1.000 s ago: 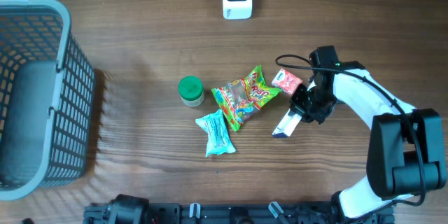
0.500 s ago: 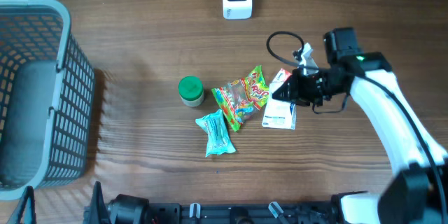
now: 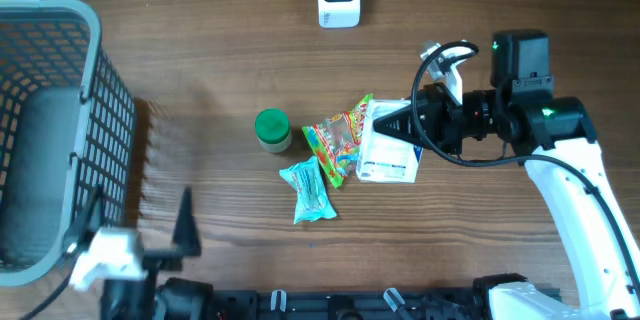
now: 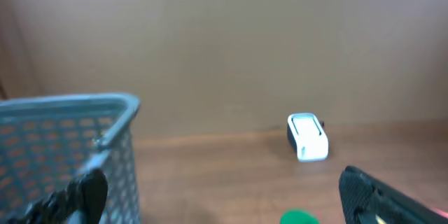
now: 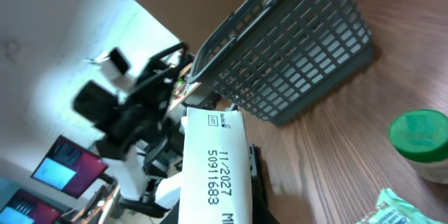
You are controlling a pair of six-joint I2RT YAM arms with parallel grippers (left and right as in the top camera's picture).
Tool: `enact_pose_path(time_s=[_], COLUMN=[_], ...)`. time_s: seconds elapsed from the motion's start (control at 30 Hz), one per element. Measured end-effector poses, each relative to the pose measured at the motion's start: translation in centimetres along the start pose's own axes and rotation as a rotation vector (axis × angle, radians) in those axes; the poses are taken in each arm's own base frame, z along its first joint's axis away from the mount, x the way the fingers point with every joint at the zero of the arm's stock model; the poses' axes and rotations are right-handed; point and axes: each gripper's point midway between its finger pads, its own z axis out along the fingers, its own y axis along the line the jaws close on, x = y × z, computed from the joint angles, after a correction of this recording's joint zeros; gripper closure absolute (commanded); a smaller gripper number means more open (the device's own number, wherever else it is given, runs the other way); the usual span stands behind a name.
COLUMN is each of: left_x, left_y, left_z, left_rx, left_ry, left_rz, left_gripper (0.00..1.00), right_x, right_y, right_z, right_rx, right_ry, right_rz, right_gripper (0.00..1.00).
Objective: Scan the item barcode
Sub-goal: 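Lift the white box and carry it toward the barcode scanner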
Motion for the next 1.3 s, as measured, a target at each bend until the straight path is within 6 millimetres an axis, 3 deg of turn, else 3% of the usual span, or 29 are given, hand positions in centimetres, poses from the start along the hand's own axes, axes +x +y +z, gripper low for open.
enact_pose_path(time_s=[0.13,0.17,0.2,0.33,0.43,0.63,0.7,0.8,0.87,1.0,1.13,1.3], left_x=[6.0,7.6,9.1,14.5,17.3,18.1,18.4,18.4,18.9,20.6,20.8,20.8], left_y=[-1.3,-1.5,-1.7,-1.4,-1.2,-1.1,-1.0,-1.0,-1.0,-0.9,-0.9,-0.9], left_z=[5.2,5.9,6.5,7.7,7.9,7.8,7.7,7.7,7.6,7.0,7.0,7.0], left_rx=[0.009,0.009,0.010,-0.029,-0.049,-0.061,-0.063,-0.065,-0.065,-0.067,-0.067,-0.067], left_ry=[0.024,0.042,0.057,0.148,0.208,0.235,0.248,0.250,0.270,0.342,0.351,0.351], left_rz=[0.004,0.007,0.009,-0.012,-0.014,-0.019,-0.019,-0.018,-0.014,0.001,0.003,0.003], left_gripper=[0.00,0.00,0.00,0.00,0.00,0.00,0.00,0.00,0.00,0.00,0.00,0.00], right_x=[0.7,0.7,0.5,-0.7,-1.7,-2.4,-2.6,-2.5,-1.8,0.0,1.9,1.9], right_y=[1.1,1.3,1.5,1.6,2.1,3.3,1.6,-3.6,-5.4,-6.9,-9.4,-8.5], right_z=[1.9,2.4,2.7,3.0,3.0,2.9,3.2,3.6,3.9,4.5,6.2,8.3], right_rx=[-0.055,-0.065,-0.075,-0.081,-0.100,-0.167,-0.109,0.050,0.031,-0.127,-0.203,-0.272], right_ry=[0.052,0.061,0.067,0.053,0.037,0.013,0.015,0.039,0.053,0.039,0.047,0.046], right_rz=[-0.043,-0.070,-0.102,-0.242,-0.404,-0.716,-0.698,-0.546,-0.552,-0.629,-0.621,-0.832], right_gripper=[0.86,0.96,0.96,0.96,0.95,0.96,0.95,0.95,0.95,0.95,0.95,0.96])
